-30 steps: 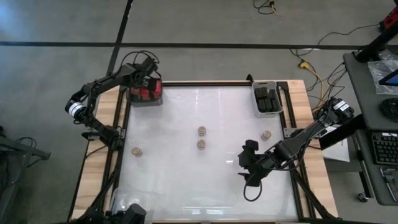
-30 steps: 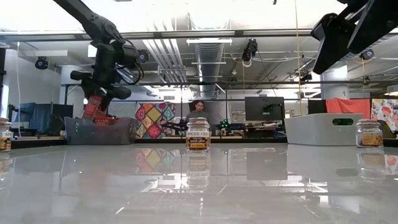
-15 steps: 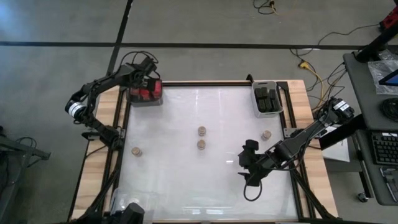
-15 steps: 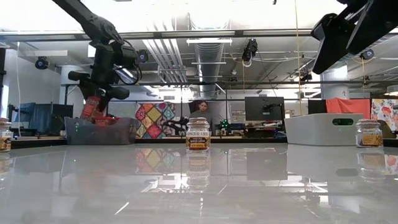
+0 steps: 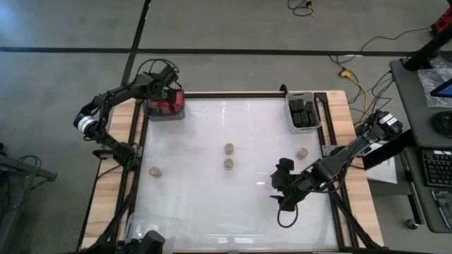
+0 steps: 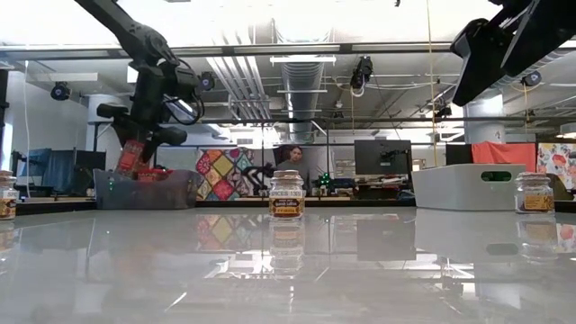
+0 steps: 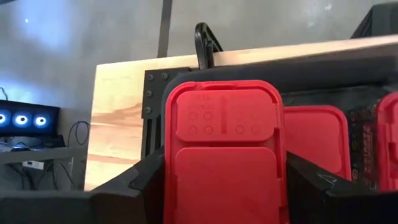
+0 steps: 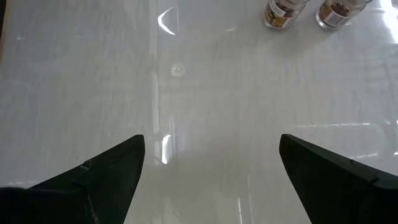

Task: Sort spices by type
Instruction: Put the red seasoning can into the black bin

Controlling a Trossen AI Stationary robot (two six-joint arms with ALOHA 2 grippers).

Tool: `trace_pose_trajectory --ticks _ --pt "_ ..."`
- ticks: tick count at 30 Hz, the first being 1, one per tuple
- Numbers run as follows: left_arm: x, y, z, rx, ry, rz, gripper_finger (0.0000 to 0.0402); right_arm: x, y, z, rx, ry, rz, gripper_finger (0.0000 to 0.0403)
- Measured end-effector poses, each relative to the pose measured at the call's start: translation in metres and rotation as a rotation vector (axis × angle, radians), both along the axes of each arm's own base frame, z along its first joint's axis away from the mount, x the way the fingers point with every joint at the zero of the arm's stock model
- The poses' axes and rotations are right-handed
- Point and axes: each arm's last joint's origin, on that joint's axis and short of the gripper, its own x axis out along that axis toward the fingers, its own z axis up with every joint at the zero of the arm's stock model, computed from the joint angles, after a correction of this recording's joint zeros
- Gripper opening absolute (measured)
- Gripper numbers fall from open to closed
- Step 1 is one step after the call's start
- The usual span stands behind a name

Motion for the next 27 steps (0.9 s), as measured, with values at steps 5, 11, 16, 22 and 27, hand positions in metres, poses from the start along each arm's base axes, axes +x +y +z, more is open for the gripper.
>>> trace_pose_trajectory --ticks 5,11,16,22,27 --pt "0.002 0.004 -0.009 0.003 0.047 0.023 0.0198 0.000 0.000 0.000 0.001 -0.004 0.002 0.0364" --pt "0.006 0.008 -0.028 -0.050 0.119 0.039 0.0198 -0.001 0.001 -0.001 0.004 0.000 0.003 0.0364" --pt "0.007 0.010 -0.032 -0.056 0.130 0.045 0.0198 -0.002 0.001 -0.002 0.007 0.004 -0.004 0.0364" --pt "0.007 0.010 -0.032 -0.058 0.128 0.044 0.0198 -0.002 0.001 -0.001 0.008 0.003 -0.004 0.0364" --pt "0.007 0.009 -0.032 -0.065 0.131 0.041 0.0209 -0.002 0.001 -0.001 0.008 0.003 -0.004 0.0364"
